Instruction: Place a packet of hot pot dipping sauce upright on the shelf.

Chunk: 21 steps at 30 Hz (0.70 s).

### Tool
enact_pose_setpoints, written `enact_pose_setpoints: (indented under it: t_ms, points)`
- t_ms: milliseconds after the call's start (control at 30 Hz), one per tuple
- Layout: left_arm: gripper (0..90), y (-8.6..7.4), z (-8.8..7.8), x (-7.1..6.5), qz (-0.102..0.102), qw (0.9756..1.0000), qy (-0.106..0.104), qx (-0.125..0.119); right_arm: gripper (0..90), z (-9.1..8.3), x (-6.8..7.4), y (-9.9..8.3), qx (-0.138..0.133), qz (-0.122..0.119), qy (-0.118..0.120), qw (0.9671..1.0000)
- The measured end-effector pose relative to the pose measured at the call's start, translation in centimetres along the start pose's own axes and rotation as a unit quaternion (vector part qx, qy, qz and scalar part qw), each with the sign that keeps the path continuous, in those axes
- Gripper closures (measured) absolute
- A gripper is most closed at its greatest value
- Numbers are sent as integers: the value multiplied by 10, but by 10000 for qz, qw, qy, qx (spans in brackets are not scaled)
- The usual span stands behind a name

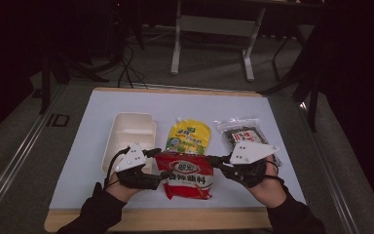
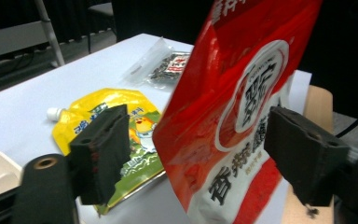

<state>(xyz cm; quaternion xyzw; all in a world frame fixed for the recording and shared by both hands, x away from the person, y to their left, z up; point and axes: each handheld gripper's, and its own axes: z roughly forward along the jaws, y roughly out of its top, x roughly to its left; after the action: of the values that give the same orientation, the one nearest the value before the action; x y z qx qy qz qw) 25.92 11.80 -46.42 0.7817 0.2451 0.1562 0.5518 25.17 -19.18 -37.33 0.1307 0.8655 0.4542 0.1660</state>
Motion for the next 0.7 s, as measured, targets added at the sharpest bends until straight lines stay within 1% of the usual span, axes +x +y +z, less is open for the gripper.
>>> enact_pose_setpoints:
  t_ms: [67,133,200,233,267,300,367,400,433,467,500,533,567,600,667,700]
  points:
    - [313,0,3,4,-103,9999,-64,0,900,0,0,0,-10,1,22,10000]
    - [363,0,4,7,-172,9997,-164,-57,900,0,-1,0,-10,-12,46,10000]
    - [461,0,4,8,-141,9995,-261,-74,900,0,-1,-1,-20,2,70,10000]
    - [511,1,4,8,-139,9992,-353,-77,900,0,-1,-1,3,-9,59,10000]
    - [531,2,5,7,-83,9993,-366,-27,900,0,-1,-1,20,-17,22,10000]
    - [585,3,5,6,-9,9993,-362,-10,900,0,-2,-2,10,10,42,10000]
    - [659,5,4,4,66,9988,-478,18,900,-1,-3,-3,21,19,35,10000]
    - [703,6,4,2,132,9986,-502,36,900,-2,-3,-3,12,45,56,10000]
    - [762,6,5,1,154,9983,-554,44,900,-2,-3,-4,10,59,50,10000]
    - [808,7,5,0,179,9979,-625,57,900,-2,-4,-4,24,57,25,10000]
    - [851,8,5,-1,225,9977,-637,82,900,-3,-4,-5,35,68,-20,10000]
    - [887,9,5,-2,254,9972,-697,102,900,-3,-5,-7,25,98,-7,9999]
    - [896,9,5,-4,321,9971,-687,101,900,-4,-6,-8,11,139,17,9999]
    - [899,10,5,-6,354,9970,-685,115,899,-5,-7,-10,17,142,-18,9999]
    - [900,12,5,-8,416,9963,-732,146,891,-6,-8,-14,32,202,-19,9998]
    - [900,13,6,-10,380,9961,-778,145,882,-7,-9,-16,18,171,-45,9998]
